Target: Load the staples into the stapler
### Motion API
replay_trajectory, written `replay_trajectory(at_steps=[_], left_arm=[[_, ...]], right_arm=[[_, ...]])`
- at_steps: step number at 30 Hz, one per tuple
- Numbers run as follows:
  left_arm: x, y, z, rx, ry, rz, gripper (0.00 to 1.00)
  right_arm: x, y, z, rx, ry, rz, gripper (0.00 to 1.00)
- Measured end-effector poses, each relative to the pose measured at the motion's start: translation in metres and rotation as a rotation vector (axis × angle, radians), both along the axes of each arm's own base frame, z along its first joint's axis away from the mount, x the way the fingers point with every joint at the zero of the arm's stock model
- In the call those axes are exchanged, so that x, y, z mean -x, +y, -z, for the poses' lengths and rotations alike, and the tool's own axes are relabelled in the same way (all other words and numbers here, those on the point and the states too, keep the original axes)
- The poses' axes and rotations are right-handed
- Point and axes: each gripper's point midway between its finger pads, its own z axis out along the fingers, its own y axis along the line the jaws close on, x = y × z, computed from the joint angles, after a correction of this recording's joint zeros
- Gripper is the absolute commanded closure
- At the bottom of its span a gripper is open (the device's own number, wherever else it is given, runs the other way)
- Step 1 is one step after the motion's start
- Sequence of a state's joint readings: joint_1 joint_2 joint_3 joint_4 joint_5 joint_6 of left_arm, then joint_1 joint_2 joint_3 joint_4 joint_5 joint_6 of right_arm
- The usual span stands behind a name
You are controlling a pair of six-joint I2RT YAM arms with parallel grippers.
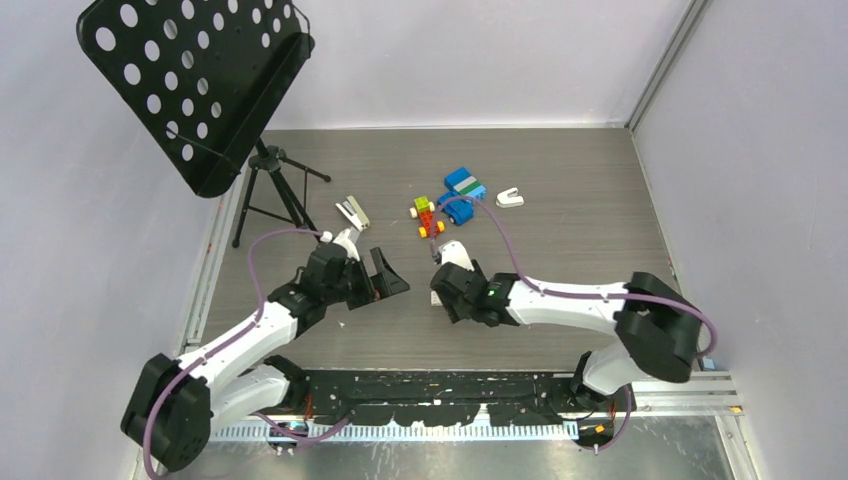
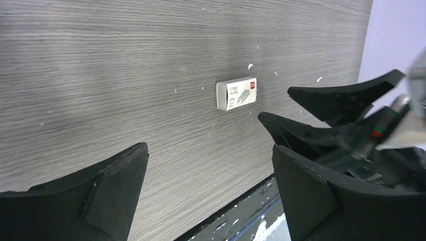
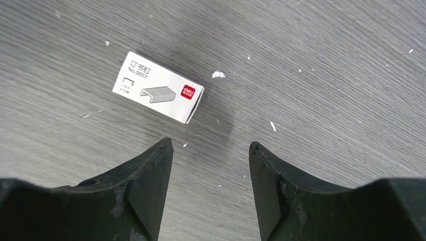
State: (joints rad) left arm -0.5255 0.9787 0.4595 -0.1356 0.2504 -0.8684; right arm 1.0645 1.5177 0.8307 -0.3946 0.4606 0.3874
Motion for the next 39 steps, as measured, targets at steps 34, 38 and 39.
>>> replay_trajectory(at_steps=[34,38,39], left_arm=[[-0.016,-0.082,0.064,0.156,0.149,-0.005,0.63],[-0.017,-0.084,0.065,0.162,0.145,-0.004,0.67],[-0.017,-0.084,0.066,0.161,0.146,-0.004,0.68]], right_arm=[[-0.017,-0.009,0.008,-0.400,0.162,0.356,0.38],[-0.015,-0.009,0.014,-0.392,0.175,0.359,0.38],[-0.015,-0.009,0.015,-0.392,0.177,0.359,0.38]])
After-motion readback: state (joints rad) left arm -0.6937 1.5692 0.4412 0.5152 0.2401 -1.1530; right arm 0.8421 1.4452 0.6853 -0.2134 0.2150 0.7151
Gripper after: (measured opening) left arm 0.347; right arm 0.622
